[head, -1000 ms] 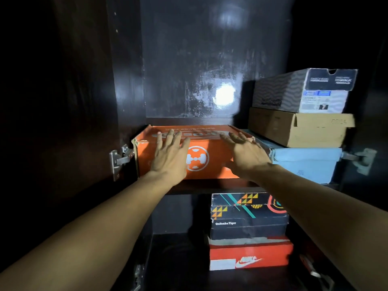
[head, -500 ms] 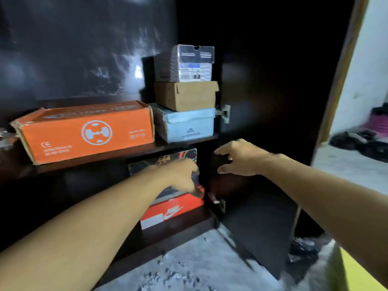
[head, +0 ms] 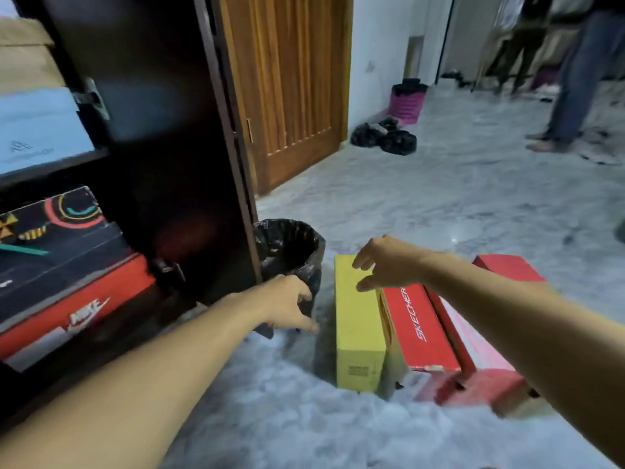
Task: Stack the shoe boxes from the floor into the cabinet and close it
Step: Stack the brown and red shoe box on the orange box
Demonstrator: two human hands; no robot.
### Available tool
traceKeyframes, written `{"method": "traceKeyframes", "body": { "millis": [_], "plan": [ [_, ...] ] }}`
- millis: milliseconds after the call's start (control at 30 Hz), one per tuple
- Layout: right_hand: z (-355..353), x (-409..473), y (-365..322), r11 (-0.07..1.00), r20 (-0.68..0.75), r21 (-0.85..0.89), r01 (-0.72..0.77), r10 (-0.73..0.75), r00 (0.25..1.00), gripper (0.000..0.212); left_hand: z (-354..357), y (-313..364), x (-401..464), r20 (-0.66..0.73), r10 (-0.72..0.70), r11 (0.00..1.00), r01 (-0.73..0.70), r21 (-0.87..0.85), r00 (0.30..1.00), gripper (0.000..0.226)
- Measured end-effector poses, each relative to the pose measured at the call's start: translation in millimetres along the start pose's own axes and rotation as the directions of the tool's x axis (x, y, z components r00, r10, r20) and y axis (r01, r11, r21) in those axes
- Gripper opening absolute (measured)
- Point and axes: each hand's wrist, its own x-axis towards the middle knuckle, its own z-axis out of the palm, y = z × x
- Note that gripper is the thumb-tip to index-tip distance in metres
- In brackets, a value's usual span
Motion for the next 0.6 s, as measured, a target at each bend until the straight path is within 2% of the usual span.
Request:
{"method": "traceKeyframes", "body": {
  "millis": [33,67,200,367,500,600],
  "plan": [
    [12,-5,18,0.999,0.001,0.0,-0.042,0.042,0.999,0.051,15,9,11,0.0,0.027,1.0,-0.027,0.009,1.0,0.05],
    [24,-10,36,0.997,-0.001,-0.008,-0.082,0.082,0.997,0.051,32,18,22,-0.002,0.053,0.998,-0.053,0.025,0.999,0.051],
    [76,-40,100,0.965,-0.005,-0.002,-0.263,0.263,0.965,0.057,96,48,59,-0.028,0.102,0.995,-0.101,0.026,0.994,0.075],
    [122,-76,155,0.901,-0.104,0.05,-0.431,0.434,0.895,0.049,143,83,78,-0.063,0.18,0.983,-0.178,0.04,0.982,0.063],
    [136,-101,190,0.825,-0.284,-0.037,-0.565,0.533,0.797,0.048,164,112,91,-0.107,0.29,0.957,-0.285,0.057,0.951,0.051],
    [135,-121,215,0.733,-0.333,0.015,-0.68,0.645,0.688,0.056,177,141,99,-0.128,0.36,0.933,-0.356,0.056,0.924,0.05]
  ]
}}
